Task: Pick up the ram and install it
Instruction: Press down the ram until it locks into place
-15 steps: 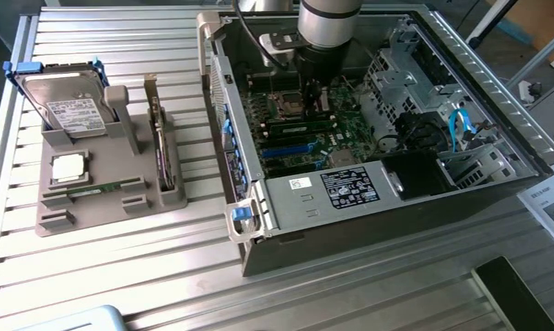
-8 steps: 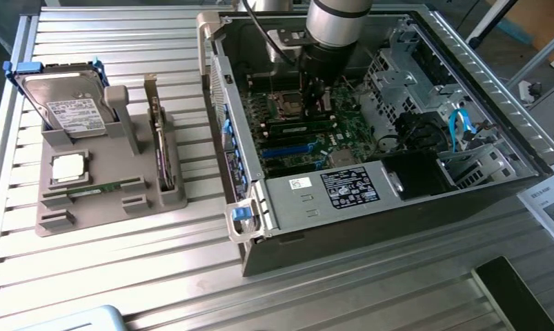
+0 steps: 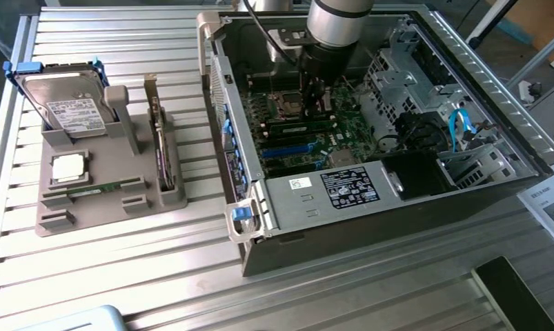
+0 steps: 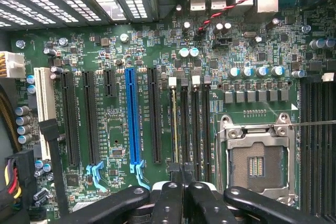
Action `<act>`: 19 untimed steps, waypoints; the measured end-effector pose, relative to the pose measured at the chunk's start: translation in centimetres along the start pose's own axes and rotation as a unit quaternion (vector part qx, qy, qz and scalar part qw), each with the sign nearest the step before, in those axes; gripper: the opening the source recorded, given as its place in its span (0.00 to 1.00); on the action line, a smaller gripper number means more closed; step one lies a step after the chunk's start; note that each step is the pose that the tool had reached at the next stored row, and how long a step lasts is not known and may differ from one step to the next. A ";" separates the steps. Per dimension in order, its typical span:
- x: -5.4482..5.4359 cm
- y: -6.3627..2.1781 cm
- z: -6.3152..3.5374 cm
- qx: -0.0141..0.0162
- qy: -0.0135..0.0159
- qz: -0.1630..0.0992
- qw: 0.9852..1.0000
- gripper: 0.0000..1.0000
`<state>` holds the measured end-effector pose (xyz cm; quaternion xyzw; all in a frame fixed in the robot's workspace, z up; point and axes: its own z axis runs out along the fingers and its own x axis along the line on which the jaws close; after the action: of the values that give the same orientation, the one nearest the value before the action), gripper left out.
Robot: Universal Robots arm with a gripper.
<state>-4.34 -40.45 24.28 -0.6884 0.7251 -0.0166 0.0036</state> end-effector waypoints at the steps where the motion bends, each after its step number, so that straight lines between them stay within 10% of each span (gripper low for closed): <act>1: 0.0 0.01 0.00 0.000 0.000 0.000 1.000 0.11; 19: 0.1 0.43 0.17 0.001 0.000 0.000 1.000 0.11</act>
<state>-4.77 -40.57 24.10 -0.6884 0.7251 -0.0177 0.0046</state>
